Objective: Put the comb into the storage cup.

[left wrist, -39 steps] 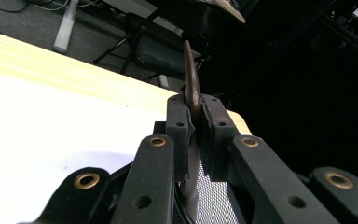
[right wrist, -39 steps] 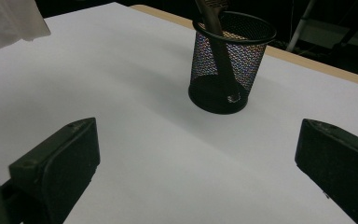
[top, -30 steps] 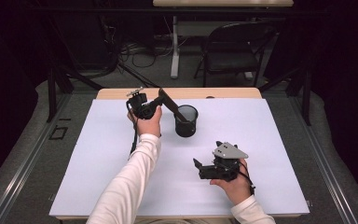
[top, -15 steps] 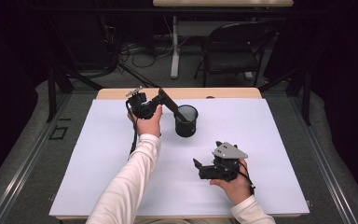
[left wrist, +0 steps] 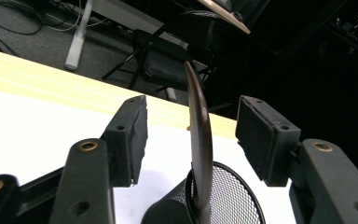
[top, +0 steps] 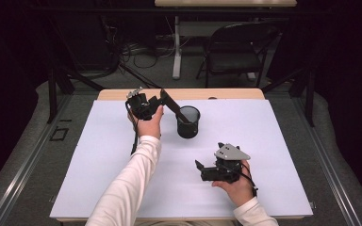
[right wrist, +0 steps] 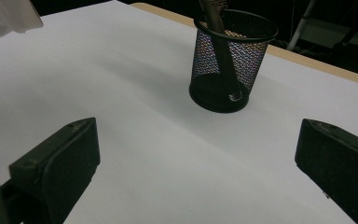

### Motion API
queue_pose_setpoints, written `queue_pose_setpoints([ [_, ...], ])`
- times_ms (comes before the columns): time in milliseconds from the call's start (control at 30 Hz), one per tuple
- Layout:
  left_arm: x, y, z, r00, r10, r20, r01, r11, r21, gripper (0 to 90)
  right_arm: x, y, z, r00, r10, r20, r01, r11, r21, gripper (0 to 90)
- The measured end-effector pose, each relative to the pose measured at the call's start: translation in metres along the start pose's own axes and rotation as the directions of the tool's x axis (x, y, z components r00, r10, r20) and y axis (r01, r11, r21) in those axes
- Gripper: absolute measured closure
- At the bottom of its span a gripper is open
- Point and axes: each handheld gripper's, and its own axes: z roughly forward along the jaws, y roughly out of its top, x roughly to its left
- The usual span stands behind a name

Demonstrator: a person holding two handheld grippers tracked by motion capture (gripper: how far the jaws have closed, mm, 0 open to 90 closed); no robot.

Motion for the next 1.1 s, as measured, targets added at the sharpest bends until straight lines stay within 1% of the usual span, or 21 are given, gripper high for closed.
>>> queue_pose_setpoints([
  [67, 0.000, 0.000, -0.001, 1.0000, 0.000, -0.002, 0.000, 1.0000, -0.010, 41.7, 0.000, 0.000, 0.000, 1.0000, 0.001, 0.001, -0.001, 1.000, 0.001, 0.0],
  [133, 0.000, 0.001, -0.002, 1.0000, 0.008, 0.002, -0.008, 0.9999, -0.012, 39.6, 0.000, 0.000, 0.000, 1.0000, 0.002, 0.000, -0.002, 1.000, 0.004, 0.0],
  [267, 0.000, 0.001, -0.003, 0.9999, 0.008, 0.012, -0.008, 0.9998, -0.019, 37.1, 0.001, 0.000, 0.001, 1.0000, -0.002, 0.000, 0.002, 1.000, 0.004, 0.0],
  [300, 0.000, 0.001, -0.003, 0.9998, 0.015, 0.011, -0.015, 0.9997, -0.021, 36.6, 0.001, 0.000, 0.001, 1.0000, -0.002, 0.000, 0.002, 1.000, 0.005, 0.0],
  [333, 0.000, 0.001, -0.003, 0.9994, 0.033, 0.004, -0.033, 0.9992, -0.022, 35.7, 0.001, 0.000, 0.001, 1.0000, -0.002, 0.000, 0.002, 1.000, 0.006, 0.1],
  [433, -0.001, 0.000, -0.004, 0.9992, 0.036, 0.019, -0.035, 0.9989, -0.030, 35.5, 0.001, 0.000, 0.001, 1.0000, -0.001, -0.001, 0.001, 1.000, 0.005, 0.1],
  [567, 0.001, 0.001, -0.005, 0.9985, 0.051, 0.020, -0.051, 0.9985, -0.023, 35.5, 0.001, -0.001, 0.001, 1.0000, -0.001, -0.001, 0.001, 1.000, 0.006, 0.1],
  [633, 0.001, 0.000, -0.006, 0.9986, 0.047, 0.024, -0.047, 0.9986, -0.024, 35.5, 0.001, -0.001, 0.001, 1.0000, -0.002, 0.000, 0.002, 1.000, 0.007, 0.1],
  [733, 0.002, 0.000, -0.007, 0.9986, 0.048, 0.020, -0.048, 0.9987, -0.019, 35.5, 0.001, -0.001, 0.001, 1.0000, -0.001, -0.001, 0.001, 1.000, 0.006, 0.1],
  [800, 0.003, 0.000, -0.008, 0.9986, 0.050, 0.018, -0.050, 0.9984, -0.026, 35.5, 0.001, -0.001, 0.001, 1.0000, -0.001, -0.002, 0.001, 1.000, 0.006, 0.1],
  [1100, 0.006, 0.001, -0.011, 0.9984, 0.046, 0.033, -0.045, 0.9988, -0.021, 35.5, 0.001, -0.001, 0.002, 1.0000, -0.001, -0.002, 0.001, 1.000, 0.008, 0.1],
])
